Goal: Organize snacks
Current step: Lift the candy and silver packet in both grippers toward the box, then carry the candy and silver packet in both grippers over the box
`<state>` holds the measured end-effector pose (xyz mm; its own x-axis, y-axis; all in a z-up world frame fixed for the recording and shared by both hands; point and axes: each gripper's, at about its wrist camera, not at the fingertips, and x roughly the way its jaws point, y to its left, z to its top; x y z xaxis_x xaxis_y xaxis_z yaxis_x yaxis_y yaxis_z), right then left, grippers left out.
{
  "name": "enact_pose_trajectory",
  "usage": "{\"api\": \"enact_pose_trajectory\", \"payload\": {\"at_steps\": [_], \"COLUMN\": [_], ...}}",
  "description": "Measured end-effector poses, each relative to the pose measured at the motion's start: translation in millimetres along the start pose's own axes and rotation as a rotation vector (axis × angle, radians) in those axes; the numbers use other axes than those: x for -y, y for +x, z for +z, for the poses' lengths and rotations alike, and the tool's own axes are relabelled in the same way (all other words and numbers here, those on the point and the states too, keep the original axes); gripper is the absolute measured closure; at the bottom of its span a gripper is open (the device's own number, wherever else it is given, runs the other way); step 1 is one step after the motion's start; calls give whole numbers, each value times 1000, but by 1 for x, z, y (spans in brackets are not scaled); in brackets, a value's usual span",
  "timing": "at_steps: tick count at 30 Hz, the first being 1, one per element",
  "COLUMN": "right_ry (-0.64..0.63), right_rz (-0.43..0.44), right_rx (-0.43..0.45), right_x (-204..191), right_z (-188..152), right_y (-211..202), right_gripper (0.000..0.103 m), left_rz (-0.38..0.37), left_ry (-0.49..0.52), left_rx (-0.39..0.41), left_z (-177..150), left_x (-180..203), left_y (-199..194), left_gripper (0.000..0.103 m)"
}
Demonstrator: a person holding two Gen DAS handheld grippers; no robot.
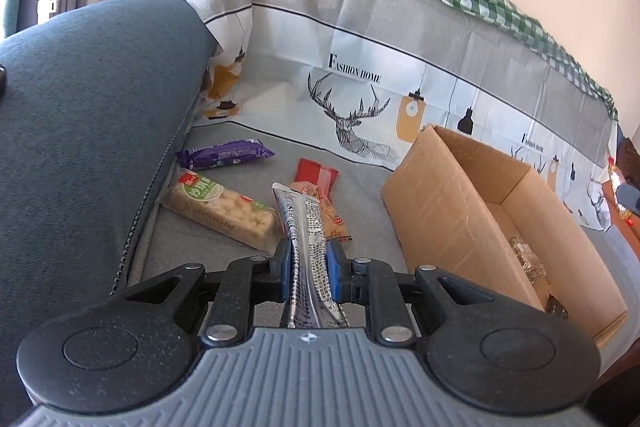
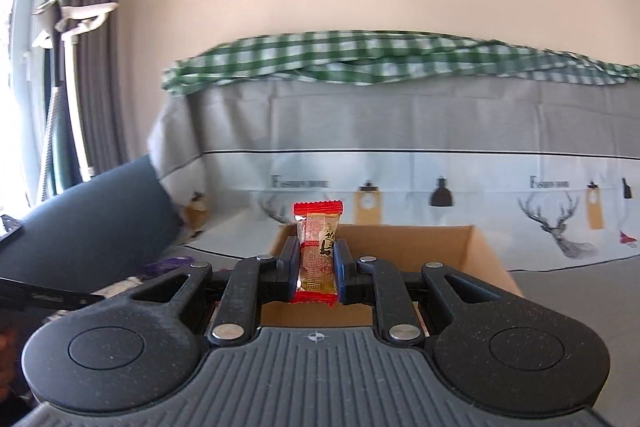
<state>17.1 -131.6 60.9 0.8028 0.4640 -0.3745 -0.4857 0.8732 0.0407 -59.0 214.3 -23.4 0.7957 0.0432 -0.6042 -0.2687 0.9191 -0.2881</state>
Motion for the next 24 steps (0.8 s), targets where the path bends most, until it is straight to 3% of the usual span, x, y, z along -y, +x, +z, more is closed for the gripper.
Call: {"api": "enact_pose_trajectory", "payload": {"at_steps": [7, 12, 24], "right_ry": [96, 116, 88], "right_rz": [-57, -66, -98], "right_rx": [13, 19, 34], "right_x": [28, 35, 42], "right_z": [-12, -11, -4], "right_y": [-1, -2, -7], "right_gripper": [85, 85, 85], "left_rz": [11, -62, -135], "left_ry": [13, -17, 92], "left_rx": [-12, 62, 117], "left_z": [3, 11, 33], "left_x": [10, 24, 79], "left_y": [12, 9, -1], "left_gripper": [83, 83, 83]}}
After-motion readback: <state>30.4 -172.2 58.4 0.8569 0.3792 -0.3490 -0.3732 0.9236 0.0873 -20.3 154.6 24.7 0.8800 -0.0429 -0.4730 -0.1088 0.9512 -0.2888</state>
